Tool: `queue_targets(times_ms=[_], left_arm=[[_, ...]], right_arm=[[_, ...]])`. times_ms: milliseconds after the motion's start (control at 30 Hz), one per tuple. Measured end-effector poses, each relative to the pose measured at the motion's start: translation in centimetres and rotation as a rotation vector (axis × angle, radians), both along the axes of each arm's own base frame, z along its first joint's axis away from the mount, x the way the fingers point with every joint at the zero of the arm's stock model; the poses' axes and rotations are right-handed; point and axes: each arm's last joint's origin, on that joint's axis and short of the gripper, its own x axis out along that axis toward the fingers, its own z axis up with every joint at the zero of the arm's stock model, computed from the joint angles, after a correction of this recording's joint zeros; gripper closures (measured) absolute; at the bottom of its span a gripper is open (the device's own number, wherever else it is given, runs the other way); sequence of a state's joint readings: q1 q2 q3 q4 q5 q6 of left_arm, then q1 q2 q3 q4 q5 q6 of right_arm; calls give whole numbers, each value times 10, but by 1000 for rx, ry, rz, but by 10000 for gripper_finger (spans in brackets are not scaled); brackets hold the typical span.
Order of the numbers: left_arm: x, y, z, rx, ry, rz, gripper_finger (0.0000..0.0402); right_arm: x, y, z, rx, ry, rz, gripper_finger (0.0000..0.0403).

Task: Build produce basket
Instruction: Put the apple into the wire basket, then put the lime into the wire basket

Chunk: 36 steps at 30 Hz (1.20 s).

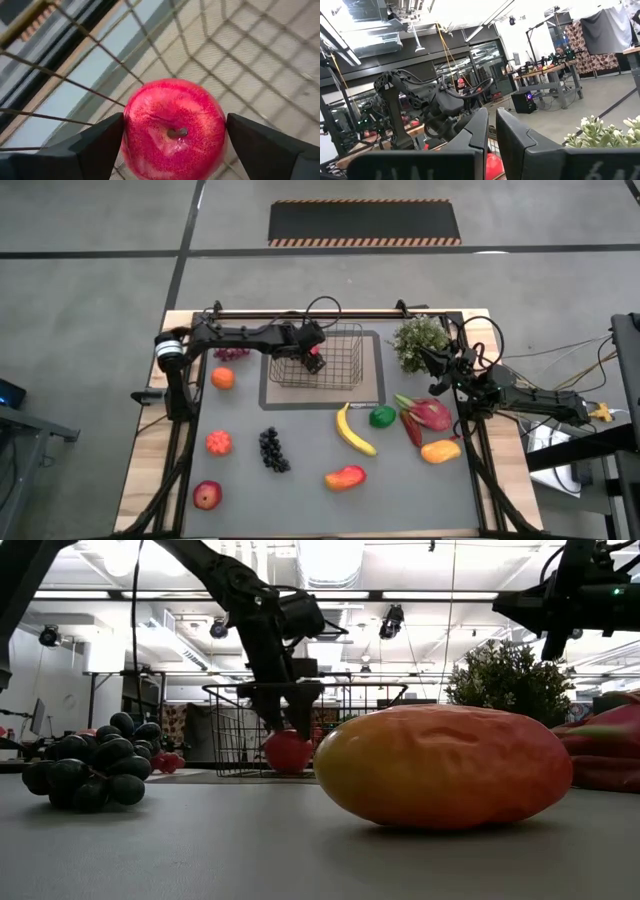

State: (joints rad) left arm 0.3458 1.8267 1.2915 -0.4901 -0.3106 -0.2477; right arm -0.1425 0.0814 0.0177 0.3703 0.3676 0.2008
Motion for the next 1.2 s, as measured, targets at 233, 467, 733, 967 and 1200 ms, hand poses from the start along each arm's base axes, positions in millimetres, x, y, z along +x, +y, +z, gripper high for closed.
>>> queue_targets(times_ms=[233,467,733,967,1200], left_arm=[[-8,-7,31,-29,-100,-66,66],[-19,-32,75,63,-204,-198,66],[-36,-98,107,328,-468,-546,66],[-65,-122,106,681,-678,-802,66],[-89,-123,107,794,-975,-725,66]], right_arm=[[0,0,1,-3,-2,-1,376],[0,0,1,-30,15,-10,374],[1,2,1,-86,32,50,320],[1,4,11,-189,37,95,265],[3,8,40,-352,51,185,252]])
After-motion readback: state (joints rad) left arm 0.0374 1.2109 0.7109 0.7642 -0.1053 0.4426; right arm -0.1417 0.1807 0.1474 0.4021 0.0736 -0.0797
